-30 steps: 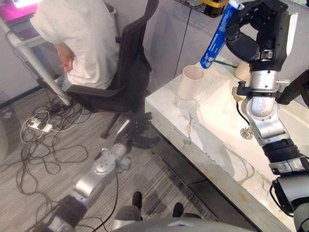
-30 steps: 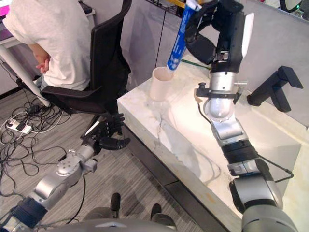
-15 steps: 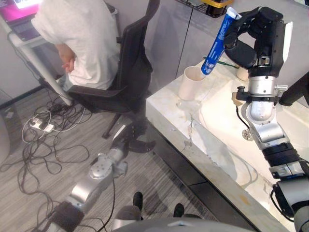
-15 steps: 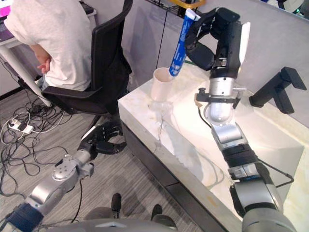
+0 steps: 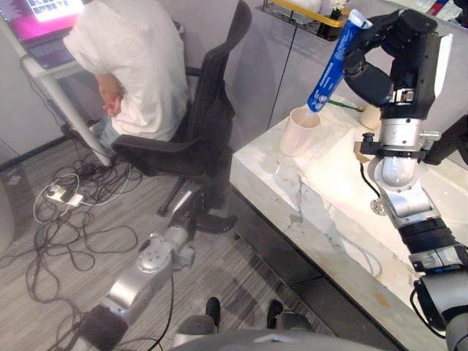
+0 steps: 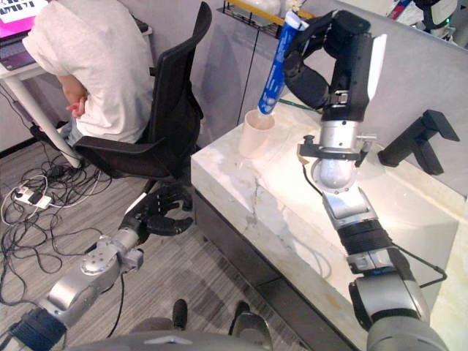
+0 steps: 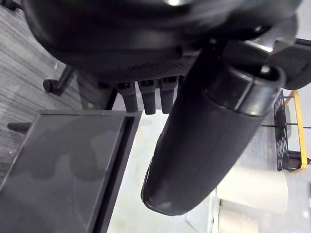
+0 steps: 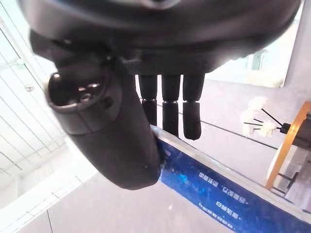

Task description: Organize the bathroom.

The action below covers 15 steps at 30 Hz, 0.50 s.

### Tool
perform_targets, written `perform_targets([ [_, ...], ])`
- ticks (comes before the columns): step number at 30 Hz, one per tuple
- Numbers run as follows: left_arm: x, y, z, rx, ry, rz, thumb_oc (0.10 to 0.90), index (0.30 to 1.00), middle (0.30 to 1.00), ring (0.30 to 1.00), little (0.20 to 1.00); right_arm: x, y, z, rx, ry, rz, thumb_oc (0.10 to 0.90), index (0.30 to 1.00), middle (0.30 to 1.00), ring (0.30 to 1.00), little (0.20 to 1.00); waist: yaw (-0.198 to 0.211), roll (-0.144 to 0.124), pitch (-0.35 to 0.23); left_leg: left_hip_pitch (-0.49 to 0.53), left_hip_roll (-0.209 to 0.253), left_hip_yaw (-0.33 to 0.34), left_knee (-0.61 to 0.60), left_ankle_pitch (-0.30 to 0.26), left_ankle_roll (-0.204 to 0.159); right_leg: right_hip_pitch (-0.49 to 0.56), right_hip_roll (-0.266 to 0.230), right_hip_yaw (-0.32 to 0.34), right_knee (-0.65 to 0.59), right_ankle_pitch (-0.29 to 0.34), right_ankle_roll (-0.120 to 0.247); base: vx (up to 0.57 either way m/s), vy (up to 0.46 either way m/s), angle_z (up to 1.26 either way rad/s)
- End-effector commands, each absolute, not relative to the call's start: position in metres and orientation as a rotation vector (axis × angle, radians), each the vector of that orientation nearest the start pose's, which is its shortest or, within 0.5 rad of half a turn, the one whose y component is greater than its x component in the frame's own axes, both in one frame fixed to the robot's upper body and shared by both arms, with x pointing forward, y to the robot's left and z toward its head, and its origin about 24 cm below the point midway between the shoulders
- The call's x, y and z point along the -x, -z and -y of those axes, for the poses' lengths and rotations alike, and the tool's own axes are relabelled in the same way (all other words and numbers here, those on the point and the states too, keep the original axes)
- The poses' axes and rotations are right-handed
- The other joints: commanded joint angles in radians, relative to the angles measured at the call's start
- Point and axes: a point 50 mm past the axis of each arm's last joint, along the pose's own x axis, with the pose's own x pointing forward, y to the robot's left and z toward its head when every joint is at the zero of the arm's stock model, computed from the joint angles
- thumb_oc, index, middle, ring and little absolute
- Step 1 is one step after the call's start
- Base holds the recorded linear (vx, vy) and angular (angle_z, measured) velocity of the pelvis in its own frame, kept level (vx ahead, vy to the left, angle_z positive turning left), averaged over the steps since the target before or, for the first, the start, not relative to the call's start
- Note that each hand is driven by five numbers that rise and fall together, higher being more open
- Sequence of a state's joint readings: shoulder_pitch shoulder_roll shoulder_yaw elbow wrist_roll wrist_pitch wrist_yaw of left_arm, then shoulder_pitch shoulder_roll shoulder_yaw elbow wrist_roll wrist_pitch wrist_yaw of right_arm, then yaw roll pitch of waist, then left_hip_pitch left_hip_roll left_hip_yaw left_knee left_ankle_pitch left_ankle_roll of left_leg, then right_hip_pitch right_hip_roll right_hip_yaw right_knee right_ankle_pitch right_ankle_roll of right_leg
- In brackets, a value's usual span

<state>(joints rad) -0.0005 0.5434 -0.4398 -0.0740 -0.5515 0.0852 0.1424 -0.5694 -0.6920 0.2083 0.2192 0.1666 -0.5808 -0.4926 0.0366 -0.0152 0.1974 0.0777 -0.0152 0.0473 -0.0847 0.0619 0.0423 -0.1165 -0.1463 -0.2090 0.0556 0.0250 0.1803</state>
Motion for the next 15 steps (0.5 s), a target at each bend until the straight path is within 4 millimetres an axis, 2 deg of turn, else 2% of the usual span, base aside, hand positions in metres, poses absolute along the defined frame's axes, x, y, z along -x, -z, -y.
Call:
perform_targets([
  [1,-0.238,-0.047,-0.141,0.056,0.332,-0.076,0.8,0.9,0.9,0.9,0.9,-0.303,-0.276,0.223,0.239,0.244,1.125,0.4,0.3,0.3,0.3,0.3,0.001,-0.024,-0.083,0.111,-0.043,-0.066,-0.003,-0.159,-0.022,0.004,0.046,-0.027,-0.039,0.099,-0.005,0.08,-0.114,0.71],
  [6,-0.233,-0.044,-0.139,0.063,0.325,-0.093,0.8,0.9,0.9,0.9,0.9,-0.306,-0.27,0.222,0.227,0.252,1.087,0.4,0.3,0.3,0.3,0.3,0.007,-0.029,-0.104,0.097,-0.03,-0.013,-0.003,-0.154,-0.03,0.098,0.07,-0.02,-0.122,0.081,-0.024,0.07,-0.054,0.31],
  [10,-0.232,-0.046,-0.139,0.067,0.307,-0.074,0.8,0.9,0.9,0.9,0.9,-0.303,-0.26,0.214,0.231,0.22,1.079,0.4,0.3,0.3,0.3,0.3,0.007,-0.025,-0.11,0.092,-0.031,0.02,0.001,-0.152,-0.033,0.126,0.072,-0.013,-0.136,0.067,-0.027,0.01,-0.006,-0.09],
  [15,-0.231,-0.046,-0.141,0.071,0.296,-0.079,0.8,0.9,0.9,0.9,0.9,-0.303,-0.255,0.215,0.217,0.2,1.05,0.4,0.3,0.3,0.3,0.3,0.002,-0.022,-0.11,0.093,-0.031,0.037,0.009,-0.153,-0.032,0.133,0.079,0.002,-0.136,0.06,-0.031,0.04,-0.018,-0.16],
])
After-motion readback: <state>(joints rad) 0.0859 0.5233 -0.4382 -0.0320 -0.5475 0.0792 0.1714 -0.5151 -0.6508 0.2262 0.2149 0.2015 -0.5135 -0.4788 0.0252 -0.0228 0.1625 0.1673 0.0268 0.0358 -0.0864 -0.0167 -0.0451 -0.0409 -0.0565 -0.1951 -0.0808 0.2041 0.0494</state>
